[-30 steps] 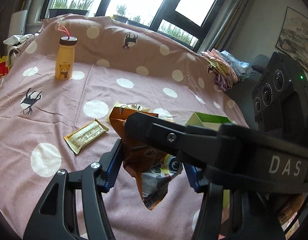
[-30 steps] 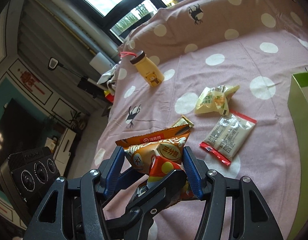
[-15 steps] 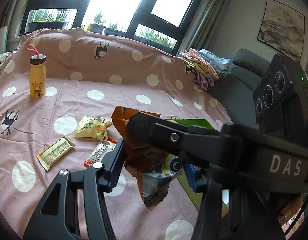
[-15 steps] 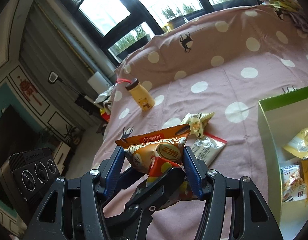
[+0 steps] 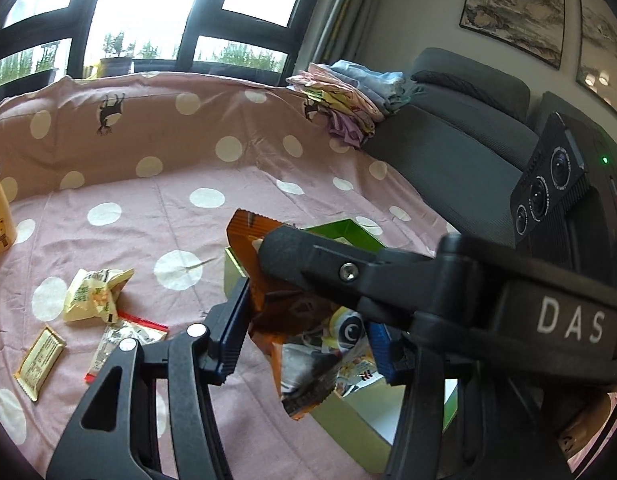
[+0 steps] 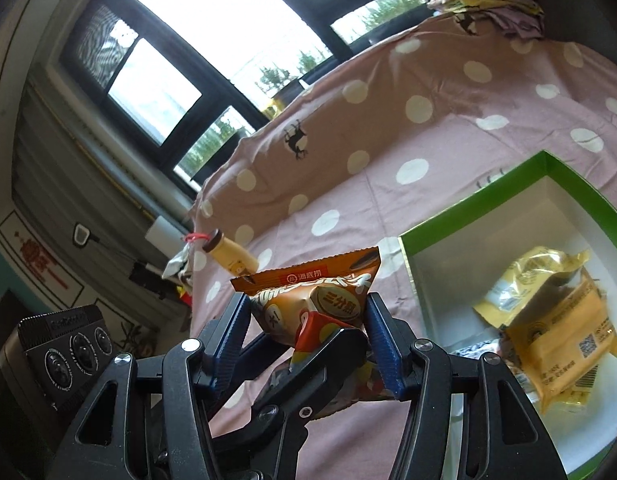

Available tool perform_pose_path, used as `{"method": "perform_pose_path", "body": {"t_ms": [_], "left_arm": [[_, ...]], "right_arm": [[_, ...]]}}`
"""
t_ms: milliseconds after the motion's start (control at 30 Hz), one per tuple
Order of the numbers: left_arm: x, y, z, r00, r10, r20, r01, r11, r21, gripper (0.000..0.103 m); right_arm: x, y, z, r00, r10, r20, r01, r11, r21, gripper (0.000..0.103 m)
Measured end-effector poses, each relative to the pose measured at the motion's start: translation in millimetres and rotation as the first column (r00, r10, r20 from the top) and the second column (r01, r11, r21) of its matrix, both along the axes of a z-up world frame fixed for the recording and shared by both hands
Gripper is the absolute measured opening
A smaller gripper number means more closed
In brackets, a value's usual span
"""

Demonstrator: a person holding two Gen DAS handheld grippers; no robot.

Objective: Organize snacks
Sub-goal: 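Lift the panda-print bag and carry it over the green box, then lower the panda-print bag into the green box and open the right tool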

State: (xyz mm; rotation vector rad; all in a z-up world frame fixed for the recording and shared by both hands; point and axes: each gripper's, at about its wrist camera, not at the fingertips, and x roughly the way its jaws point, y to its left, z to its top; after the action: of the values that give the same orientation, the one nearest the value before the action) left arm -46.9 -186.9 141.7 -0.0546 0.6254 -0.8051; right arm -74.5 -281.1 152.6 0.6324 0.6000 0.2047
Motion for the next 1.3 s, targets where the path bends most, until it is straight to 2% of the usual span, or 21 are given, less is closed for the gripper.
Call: {"method": "perform_pose_path", "body": {"t_ms": [233, 400, 633, 933, 1100, 1300], "left_arm": [[10, -42, -8, 0.993, -0.111, -0.043, 0.113, 0.993, 0.029, 0.053], [18, -58, -21, 0.983, -0.147, -0.113, 0.152, 0.988, 0.033, 0.052], [30, -75, -38, 0.968, -0.162, -0.191, 0.176, 0.982, 0.060, 0.052], [36, -96, -55, 0.959, -0.127, -0.254, 0.170, 0.973, 0.157, 0.052], [41, -96, -60, 0.945, -0.129, -0.300, 0.173, 0.977, 0.127, 0.052], [37, -93, -61, 0.943, -0.127, -0.307, 0.171, 0.978, 0.122, 0.055]], "right_arm": [[-12, -40, -8, 0.990, -0.139, -0.030, 0.140, 0.989, 0.039, 0.060], [-14, -59, -17, 0.975, -0.202, -0.087, 0.208, 0.976, 0.063, 0.060], [-8, -72, -33, 0.950, -0.253, -0.181, 0.270, 0.960, 0.071, 0.060], [-8, -85, -48, 0.920, -0.303, -0.248, 0.327, 0.943, 0.058, 0.060], [-7, -87, -52, 0.884, -0.368, -0.289, 0.381, 0.925, -0.012, 0.060], [-5, -92, -55, 0.871, -0.389, -0.301, 0.402, 0.915, -0.021, 0.060]]}}
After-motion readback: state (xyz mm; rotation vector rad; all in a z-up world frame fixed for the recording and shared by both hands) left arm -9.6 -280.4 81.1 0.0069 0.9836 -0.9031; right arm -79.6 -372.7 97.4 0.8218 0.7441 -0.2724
